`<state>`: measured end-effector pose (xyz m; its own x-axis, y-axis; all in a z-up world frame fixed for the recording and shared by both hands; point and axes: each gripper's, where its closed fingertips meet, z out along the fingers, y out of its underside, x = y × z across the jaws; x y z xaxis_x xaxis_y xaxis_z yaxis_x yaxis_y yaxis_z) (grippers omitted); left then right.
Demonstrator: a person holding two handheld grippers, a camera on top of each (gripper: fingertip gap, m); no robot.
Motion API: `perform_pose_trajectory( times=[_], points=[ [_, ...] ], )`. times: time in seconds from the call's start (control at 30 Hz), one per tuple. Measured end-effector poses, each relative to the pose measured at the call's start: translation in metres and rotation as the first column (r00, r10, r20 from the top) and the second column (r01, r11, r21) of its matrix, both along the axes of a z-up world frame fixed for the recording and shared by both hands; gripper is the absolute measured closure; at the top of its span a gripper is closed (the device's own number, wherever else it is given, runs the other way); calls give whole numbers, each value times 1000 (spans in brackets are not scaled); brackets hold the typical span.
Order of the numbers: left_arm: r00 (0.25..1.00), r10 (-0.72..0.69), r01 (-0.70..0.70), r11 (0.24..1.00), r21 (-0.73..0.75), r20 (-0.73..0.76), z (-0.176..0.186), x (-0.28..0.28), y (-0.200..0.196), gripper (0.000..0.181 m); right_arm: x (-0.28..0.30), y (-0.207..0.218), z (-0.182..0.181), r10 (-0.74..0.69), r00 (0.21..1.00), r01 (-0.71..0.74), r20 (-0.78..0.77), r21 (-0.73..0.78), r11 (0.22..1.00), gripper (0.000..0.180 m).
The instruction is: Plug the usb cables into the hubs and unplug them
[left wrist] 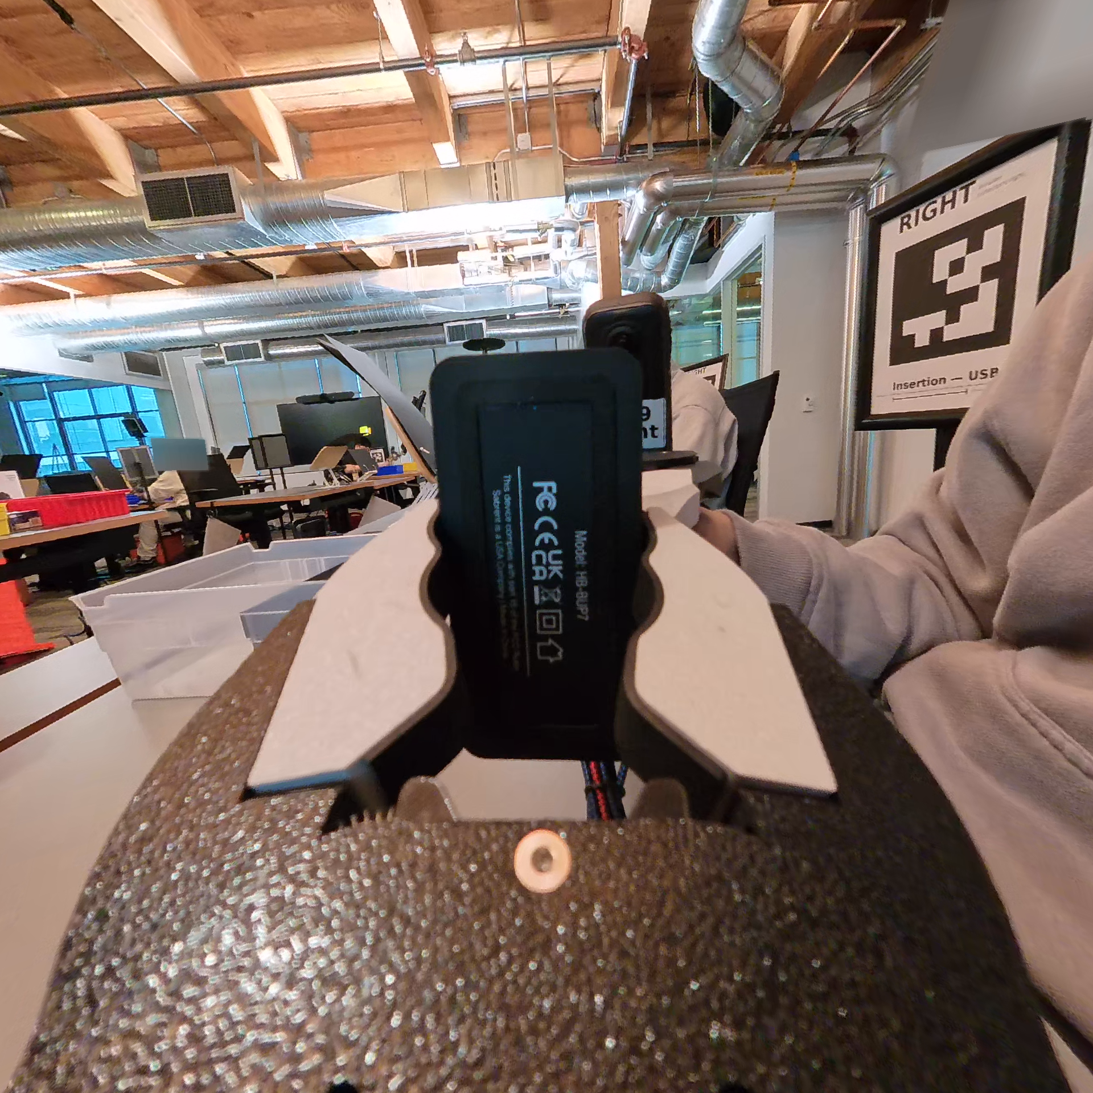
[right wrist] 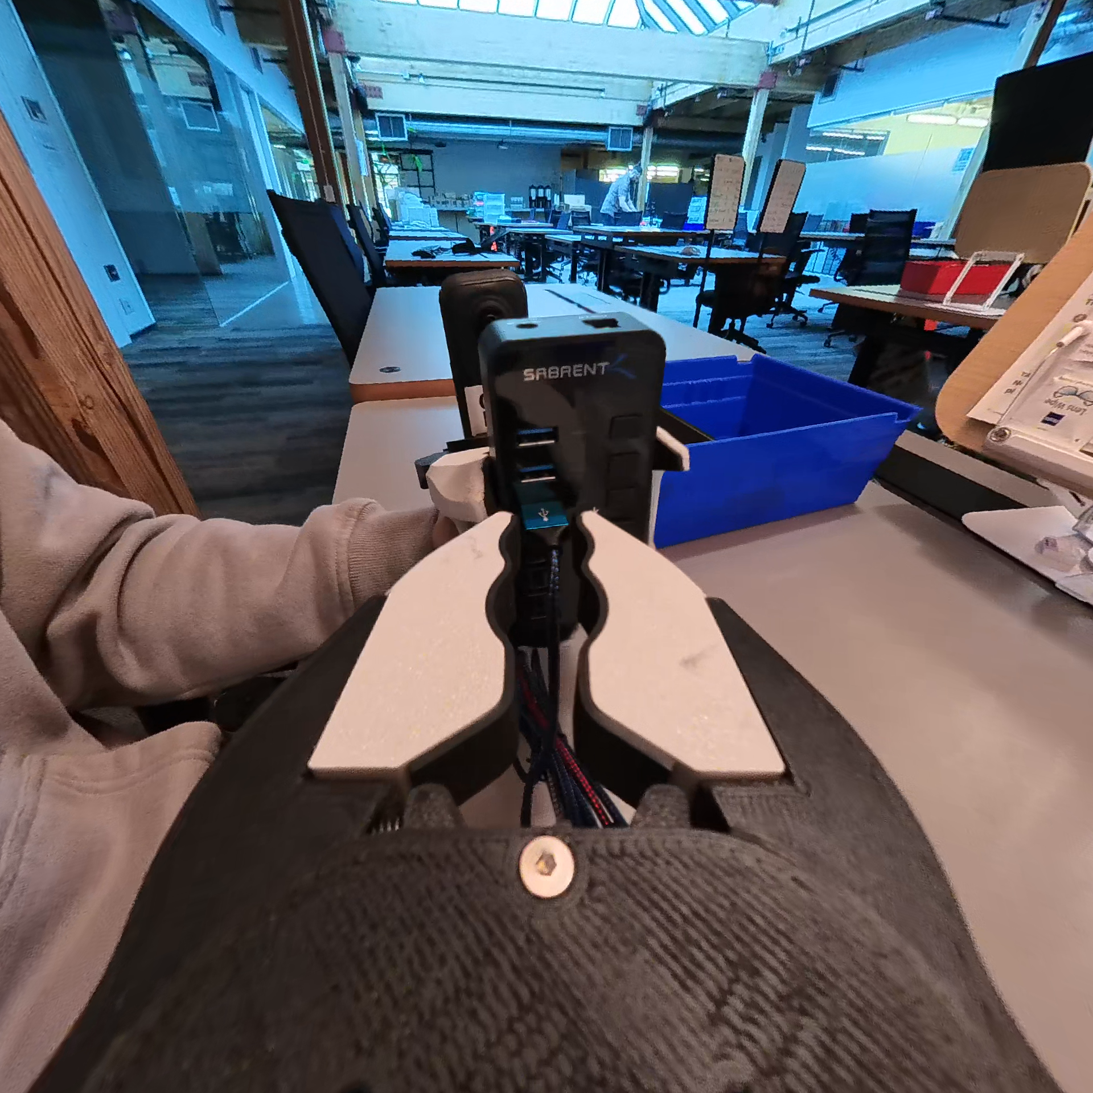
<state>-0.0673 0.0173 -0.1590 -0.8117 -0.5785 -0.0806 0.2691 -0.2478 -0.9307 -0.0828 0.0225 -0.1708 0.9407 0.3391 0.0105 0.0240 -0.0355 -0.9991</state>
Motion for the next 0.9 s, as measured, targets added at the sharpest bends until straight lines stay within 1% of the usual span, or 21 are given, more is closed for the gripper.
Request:
perform_pose_trajectory(
  times=[0.2,0.43,0.57,0.73,0.9],
  points=[
    [1000,2,-2,1000,-13,15,3,-2,3,120,-2,3,2,-13,999,13,-42,2,1000,164],
    [1000,-7,7,1000,-28,24,5,-3,3,120,-3,3,5,-20,1000,20,-21,5,1000,164],
    [999,-14,15,999,-48,30,7,-5,4,121,-5,5,7,-16,998,16,-57,0,1000,164],
    [999,-26,30,996,-83,42,12,-7,7,120,-7,7,13,-33,996,36,-82,33,999,164],
    [998,-47,51,994,-99,49,14,-10,6,120,-9,7,15,-6,994,13,-111,62,998,163]
  ],
)
